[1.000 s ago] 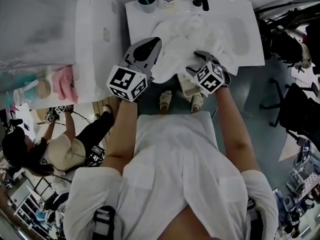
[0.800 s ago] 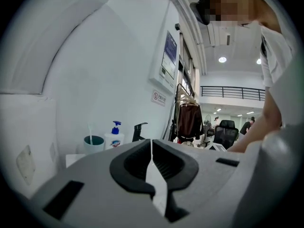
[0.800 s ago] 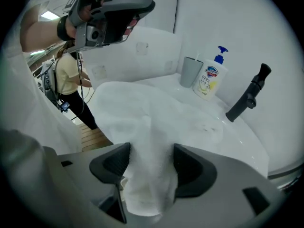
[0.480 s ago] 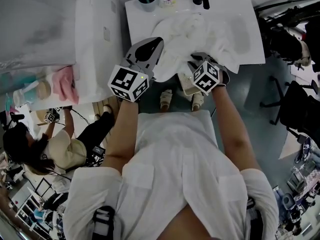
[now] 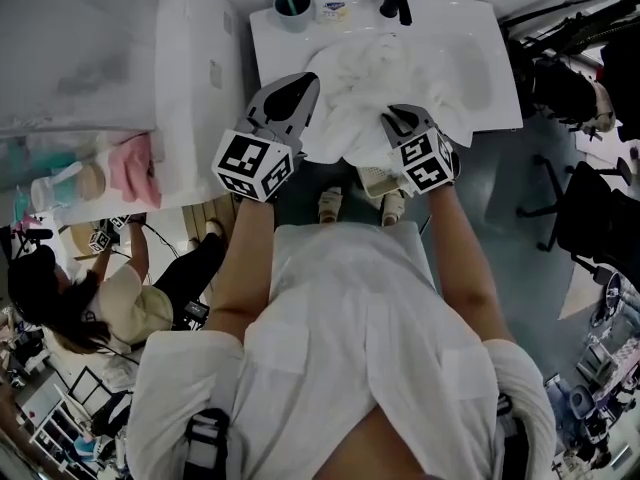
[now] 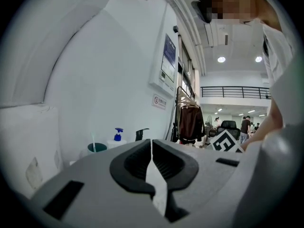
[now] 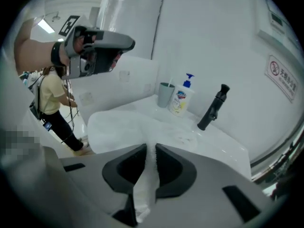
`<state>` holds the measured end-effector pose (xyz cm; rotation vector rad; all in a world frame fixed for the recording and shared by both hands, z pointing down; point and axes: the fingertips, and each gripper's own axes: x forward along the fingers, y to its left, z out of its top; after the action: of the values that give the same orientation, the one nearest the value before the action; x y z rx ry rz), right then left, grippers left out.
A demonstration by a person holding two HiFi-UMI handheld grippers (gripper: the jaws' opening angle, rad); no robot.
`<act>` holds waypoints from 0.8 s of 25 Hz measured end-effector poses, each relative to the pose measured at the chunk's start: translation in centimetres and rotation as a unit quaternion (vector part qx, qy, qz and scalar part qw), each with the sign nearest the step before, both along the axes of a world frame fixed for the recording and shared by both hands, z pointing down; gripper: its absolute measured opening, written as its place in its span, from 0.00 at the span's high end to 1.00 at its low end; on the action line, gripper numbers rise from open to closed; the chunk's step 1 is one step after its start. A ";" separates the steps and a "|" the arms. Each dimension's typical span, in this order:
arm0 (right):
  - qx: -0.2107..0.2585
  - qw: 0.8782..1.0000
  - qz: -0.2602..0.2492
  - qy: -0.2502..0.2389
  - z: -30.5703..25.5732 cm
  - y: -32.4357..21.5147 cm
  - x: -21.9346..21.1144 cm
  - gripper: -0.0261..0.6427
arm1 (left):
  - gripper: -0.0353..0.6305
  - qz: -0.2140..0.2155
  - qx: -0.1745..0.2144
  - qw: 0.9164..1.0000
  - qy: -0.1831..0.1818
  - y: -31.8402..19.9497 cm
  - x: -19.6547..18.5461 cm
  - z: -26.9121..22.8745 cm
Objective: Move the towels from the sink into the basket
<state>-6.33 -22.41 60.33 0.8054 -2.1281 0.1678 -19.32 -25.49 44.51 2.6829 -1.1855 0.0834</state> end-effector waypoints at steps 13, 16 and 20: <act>0.112 0.966 0.135 -0.190 -15.7 -6.7 4.0 0.87 | 0.92 0.023 0.041 0.999 0.003 -0.9 1.6 -4.3; 0.150 0.952 0.150 -0.223 -19.9 -7.5 5.0 0.87 | 0.92 0.028 0.049 0.998 0.005 -1.1 1.9 -5.1; 0.194 0.931 0.179 -0.252 -24.6 -7.8 7.3 0.87 | 0.92 0.034 0.056 0.998 0.009 -1.3 2.3 -5.9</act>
<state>0.97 -30.22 35.68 1.5207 -2.5125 0.1579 -17.00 -26.79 38.63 2.8152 -1.1268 0.0032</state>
